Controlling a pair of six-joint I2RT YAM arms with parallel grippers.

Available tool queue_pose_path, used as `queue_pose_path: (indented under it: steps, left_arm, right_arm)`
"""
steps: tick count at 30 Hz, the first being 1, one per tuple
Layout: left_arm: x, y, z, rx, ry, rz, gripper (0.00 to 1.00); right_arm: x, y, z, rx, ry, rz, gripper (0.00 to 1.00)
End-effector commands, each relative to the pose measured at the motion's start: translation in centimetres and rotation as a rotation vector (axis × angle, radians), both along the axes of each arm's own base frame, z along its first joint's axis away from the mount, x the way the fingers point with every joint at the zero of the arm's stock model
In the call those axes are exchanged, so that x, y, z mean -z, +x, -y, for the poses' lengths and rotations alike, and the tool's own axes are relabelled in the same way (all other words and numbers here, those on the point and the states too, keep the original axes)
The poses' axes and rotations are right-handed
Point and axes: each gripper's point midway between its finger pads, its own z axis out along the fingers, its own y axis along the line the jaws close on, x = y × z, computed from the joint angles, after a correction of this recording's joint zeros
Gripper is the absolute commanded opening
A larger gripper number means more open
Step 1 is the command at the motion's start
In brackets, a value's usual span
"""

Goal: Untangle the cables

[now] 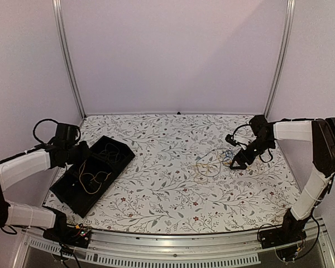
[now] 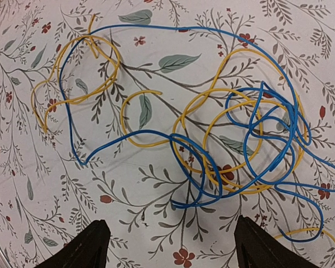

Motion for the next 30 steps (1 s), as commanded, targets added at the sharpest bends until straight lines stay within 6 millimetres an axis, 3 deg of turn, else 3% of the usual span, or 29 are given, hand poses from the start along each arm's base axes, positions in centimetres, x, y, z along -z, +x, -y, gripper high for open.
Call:
queue_pose_path:
  steps: [1, 11, 14, 17, 24, 26, 30]
  left_arm:
    - [2.9, -1.2, -0.5, -0.058, -0.033, -0.101, 0.0]
    - [6.4, -2.3, -0.3, -0.082, -0.052, -0.245, 0.0]
    - [6.3, -2.2, -0.3, -0.077, -0.045, -0.243, 0.0]
    - [4.8, -1.6, -0.2, -0.047, -0.031, -0.213, 0.0]
    - [-0.4, -1.5, -0.6, -0.042, 0.0, -0.159, 0.5]
    - [-1.2, -2.0, -0.6, -0.044, -0.011, -0.165, 0.58]
    - [-2.1, -3.7, 0.0, -0.035, -0.069, -0.188, 0.64]
  right_arm:
    - [-0.2, 0.0, -0.6, -0.024, 0.007, -0.001, 0.81]
    - [0.0, -0.1, -0.7, -0.03, 0.003, -0.007, 0.81]
    - [0.1, -0.2, -0.7, -0.034, 0.0, -0.009, 0.81]
    - [0.2, -0.3, -0.8, -0.037, -0.001, -0.011, 0.81]
    - [0.1, -0.4, -1.0, -0.043, -0.001, -0.013, 0.81]
    - [0.2, -0.4, -1.0, -0.045, -0.002, -0.014, 0.81]
    - [0.3, -0.6, -1.3, -0.057, -0.012, -0.014, 0.81]
